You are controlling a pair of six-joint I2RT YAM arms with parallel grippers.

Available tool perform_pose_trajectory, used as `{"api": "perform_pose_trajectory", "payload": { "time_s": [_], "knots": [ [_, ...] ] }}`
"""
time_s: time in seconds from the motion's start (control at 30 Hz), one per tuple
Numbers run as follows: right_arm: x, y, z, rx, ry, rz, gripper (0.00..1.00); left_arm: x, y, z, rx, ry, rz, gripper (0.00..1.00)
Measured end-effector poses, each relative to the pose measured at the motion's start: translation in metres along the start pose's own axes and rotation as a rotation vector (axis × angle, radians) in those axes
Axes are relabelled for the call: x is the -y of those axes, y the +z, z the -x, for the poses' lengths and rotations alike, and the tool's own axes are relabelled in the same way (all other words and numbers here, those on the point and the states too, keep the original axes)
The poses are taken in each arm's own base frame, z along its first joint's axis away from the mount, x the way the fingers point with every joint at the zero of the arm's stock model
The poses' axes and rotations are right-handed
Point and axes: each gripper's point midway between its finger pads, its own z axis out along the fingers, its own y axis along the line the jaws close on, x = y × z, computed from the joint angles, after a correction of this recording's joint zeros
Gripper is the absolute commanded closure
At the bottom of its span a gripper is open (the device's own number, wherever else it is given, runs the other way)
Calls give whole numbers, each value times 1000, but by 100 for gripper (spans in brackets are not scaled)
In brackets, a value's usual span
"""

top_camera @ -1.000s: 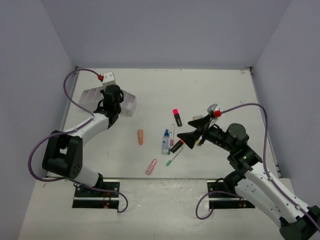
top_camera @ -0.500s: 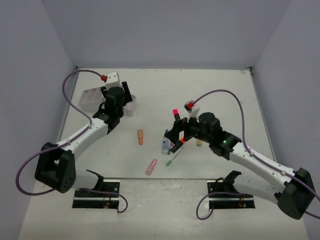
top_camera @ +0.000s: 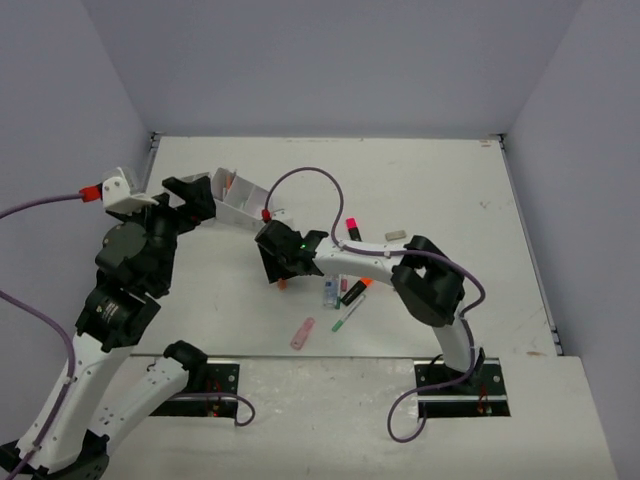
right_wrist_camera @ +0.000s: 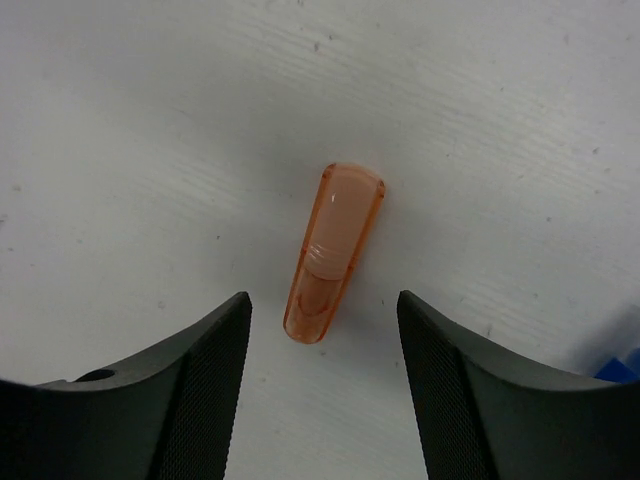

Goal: Sort the stationery into containers
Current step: Pick up the pen from the center of the board.

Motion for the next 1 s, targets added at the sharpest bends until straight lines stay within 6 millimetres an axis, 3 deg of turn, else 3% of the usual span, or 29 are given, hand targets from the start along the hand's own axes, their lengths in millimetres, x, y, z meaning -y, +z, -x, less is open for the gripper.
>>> {"api": "perform_pose_trajectory", "payload": {
  "time_s": [0.07,0.13,0.33,0.47,0.63,0.77,0.83,1.0],
  "knots": [
    [2,12,-12,-46,-15,-36,44,-7,-8,-2,-10,13,5,0],
    [4,20,-18,-75,-27,-72,53,-14,-12,-11,-33,37,16,0],
    [9,32,-17,-81,-29,-143,74,-33,-14,-50,-135,111,53,0],
    [10,33,-19,-75,-15,-142,98,-32,-15,-64,-174,122,29,0],
    [19,25,-26,-61,-5,-141,100,-21,-14,-96,-259,108,-58,0],
    [43,-6,-46,-58,-18,-135,100,-5,-15,-142,-376,60,-181,0],
    [58,-40,-53,-22,-31,-95,100,8,-18,-170,-453,13,-267,0],
    [43,-130,-4,299,-4,163,100,48,-31,-223,-629,-151,-496,0]
  ]
}}
